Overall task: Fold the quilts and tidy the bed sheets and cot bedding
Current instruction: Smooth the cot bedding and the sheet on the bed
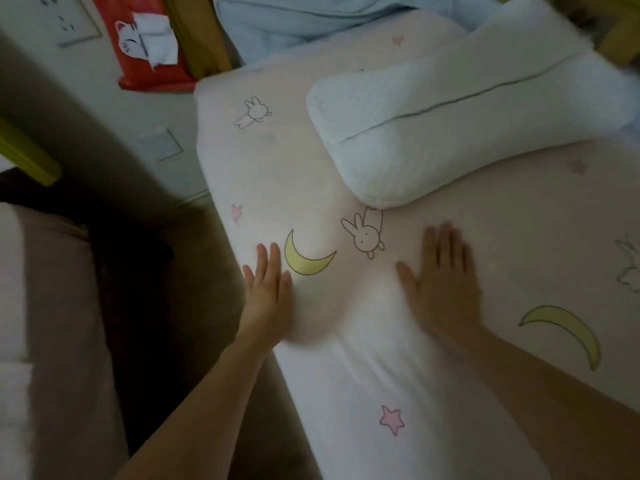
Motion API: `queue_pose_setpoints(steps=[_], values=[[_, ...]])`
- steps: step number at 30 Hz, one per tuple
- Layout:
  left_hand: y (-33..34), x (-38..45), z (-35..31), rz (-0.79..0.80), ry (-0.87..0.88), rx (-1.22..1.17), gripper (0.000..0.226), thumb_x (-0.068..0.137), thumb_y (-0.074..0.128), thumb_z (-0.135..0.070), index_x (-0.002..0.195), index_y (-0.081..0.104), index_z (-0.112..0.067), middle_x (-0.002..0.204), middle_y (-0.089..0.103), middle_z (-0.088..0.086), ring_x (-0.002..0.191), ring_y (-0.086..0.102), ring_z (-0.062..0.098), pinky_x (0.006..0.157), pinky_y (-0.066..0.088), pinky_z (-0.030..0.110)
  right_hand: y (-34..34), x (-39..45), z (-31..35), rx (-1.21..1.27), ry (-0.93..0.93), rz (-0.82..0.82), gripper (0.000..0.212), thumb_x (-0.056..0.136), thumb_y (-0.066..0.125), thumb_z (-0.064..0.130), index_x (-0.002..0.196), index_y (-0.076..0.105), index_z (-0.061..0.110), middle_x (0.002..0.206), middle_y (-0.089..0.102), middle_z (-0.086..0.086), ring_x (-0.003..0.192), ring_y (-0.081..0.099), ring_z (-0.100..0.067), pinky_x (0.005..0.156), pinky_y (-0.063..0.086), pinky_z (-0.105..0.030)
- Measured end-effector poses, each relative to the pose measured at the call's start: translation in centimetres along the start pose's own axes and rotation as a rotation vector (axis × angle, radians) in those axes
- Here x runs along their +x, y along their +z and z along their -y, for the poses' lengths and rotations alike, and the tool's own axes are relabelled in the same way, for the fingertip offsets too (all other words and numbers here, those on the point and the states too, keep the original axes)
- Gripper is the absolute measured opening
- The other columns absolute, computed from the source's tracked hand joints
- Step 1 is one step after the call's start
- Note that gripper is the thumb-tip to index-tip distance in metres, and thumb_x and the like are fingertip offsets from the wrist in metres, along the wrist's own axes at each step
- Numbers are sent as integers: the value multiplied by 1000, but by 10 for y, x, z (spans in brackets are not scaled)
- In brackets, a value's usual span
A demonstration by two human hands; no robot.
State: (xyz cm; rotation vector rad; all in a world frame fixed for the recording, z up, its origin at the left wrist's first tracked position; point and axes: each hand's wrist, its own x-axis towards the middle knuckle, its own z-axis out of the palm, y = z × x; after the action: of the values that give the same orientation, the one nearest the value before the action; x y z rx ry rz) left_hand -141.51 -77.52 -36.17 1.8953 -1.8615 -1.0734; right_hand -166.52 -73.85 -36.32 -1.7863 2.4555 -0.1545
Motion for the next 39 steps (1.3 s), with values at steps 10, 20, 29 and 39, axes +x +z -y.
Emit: queue_pose_setpoints(steps=[10,20,29,39], values=[[-29,19,-7,108,-141,-208,65,103,28,-40,153,-10,-22,159,-20,-1,147,-5,21,116,7,35,-1,-8,57,51,-271,51,77,96,9,56,151,16,2,159,9,-16,148,6,-28,121,10,-42],[-71,76,-4,-21,-728,-865,50,99,39,-51,129,49,-13,110,56,9,100,53,27,91,45,41,7,76,143,47,-450,170,77,98,24,52,152,3,0,160,-2,-17,149,-2,-26,121,3,-37],[-125,202,22,-51,-705,-947,58,94,42,-59,128,52,-13,121,58,10,109,57,31,99,47,44,19,160,234,118,-416,-20,60,101,30,38,149,27,3,158,20,-14,147,16,-25,121,12,-40],[-181,363,35,30,-479,-575,83,90,42,-65,142,38,-2,144,44,13,128,45,32,107,33,36,31,277,278,79,-239,0,62,102,28,42,153,12,10,160,5,-11,149,3,-25,121,4,-40]])
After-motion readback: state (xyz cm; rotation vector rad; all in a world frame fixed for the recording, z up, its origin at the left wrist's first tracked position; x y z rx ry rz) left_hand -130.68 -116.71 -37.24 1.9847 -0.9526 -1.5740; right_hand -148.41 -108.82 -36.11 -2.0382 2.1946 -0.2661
